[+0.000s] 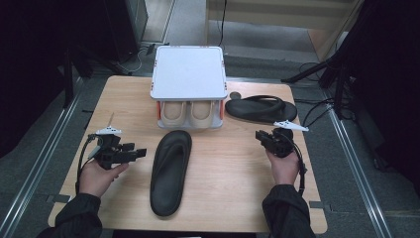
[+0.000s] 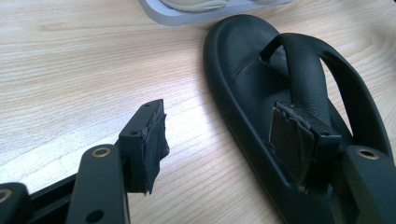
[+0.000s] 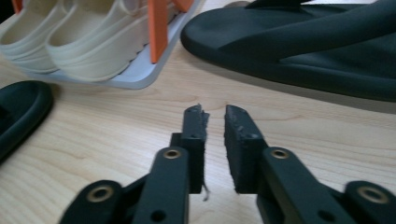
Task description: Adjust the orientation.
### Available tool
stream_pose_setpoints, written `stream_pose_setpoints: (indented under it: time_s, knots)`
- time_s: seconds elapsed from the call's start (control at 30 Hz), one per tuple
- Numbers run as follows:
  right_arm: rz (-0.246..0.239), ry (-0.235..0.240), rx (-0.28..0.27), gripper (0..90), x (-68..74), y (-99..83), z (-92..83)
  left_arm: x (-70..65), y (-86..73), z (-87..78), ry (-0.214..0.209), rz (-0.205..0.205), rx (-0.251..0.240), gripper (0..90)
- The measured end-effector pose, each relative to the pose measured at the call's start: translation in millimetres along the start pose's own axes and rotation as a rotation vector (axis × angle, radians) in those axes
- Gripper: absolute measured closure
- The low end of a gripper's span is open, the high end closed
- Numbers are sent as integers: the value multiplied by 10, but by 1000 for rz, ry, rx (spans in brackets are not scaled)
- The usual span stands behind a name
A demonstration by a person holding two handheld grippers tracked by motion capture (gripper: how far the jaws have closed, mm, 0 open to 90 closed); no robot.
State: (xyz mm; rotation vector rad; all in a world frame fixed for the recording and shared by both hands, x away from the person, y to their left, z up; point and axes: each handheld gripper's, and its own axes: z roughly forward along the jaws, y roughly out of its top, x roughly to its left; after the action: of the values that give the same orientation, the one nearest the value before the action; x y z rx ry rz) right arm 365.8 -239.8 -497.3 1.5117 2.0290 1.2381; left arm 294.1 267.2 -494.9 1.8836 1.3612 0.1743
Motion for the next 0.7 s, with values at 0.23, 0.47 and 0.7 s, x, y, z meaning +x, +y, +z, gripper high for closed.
stream_pose_setpoints:
  time_s: [0.23,0.47,0.7]
  knots:
    - [11,-64,24,900,-167,72,133,4,-7,3,5,3,-1,368]
    - [50,-105,36,900,-352,131,294,9,-28,-19,13,10,-4,369]
    - [59,-121,54,900,-433,255,481,-2,-74,-75,15,2,-26,373]
